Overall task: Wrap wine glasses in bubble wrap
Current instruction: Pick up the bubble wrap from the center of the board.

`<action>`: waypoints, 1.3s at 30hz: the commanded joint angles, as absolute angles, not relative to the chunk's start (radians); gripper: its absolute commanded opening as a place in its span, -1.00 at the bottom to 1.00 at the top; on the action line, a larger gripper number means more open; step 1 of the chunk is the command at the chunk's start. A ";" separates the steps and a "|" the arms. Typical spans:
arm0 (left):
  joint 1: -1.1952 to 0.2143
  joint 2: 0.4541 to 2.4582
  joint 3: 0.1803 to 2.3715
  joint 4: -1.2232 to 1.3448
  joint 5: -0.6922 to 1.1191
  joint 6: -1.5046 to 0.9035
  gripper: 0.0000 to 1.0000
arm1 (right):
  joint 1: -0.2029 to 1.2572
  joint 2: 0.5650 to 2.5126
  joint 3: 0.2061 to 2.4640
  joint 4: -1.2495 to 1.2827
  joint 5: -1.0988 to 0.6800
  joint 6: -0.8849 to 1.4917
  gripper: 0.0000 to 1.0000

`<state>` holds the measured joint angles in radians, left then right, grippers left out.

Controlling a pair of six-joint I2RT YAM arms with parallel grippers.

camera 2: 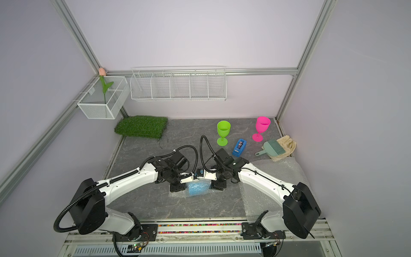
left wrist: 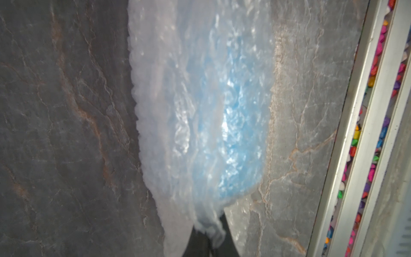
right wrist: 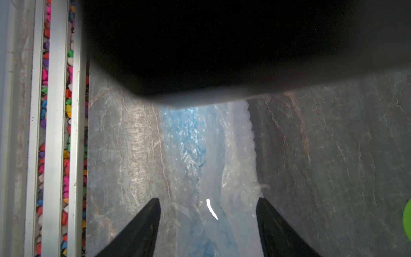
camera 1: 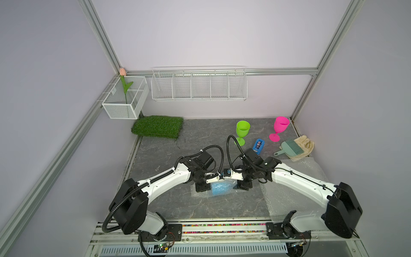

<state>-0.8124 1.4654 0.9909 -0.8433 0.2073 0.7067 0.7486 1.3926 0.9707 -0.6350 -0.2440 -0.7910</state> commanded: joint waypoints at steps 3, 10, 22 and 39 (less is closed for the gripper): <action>-0.818 1.421 0.977 -0.810 0.229 0.735 -1.00 | 0.755 1.433 0.957 -0.619 -0.233 -0.867 0.36; -0.815 1.361 0.948 -0.759 0.254 0.715 -1.00 | 0.756 1.312 0.915 -0.587 -0.237 -0.832 0.38; -0.803 1.258 0.902 -0.711 0.257 0.712 -1.00 | 0.757 1.338 0.919 -0.629 -0.247 -0.831 0.43; -0.801 1.221 0.875 -0.683 0.247 0.687 -1.00 | 0.802 1.243 0.835 -0.537 -0.307 -0.607 0.55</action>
<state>-0.8051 1.2350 0.8825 -0.6998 0.2321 0.6895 0.7841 1.2972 0.8719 -0.5663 -0.2619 -0.6765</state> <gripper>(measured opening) 0.047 0.776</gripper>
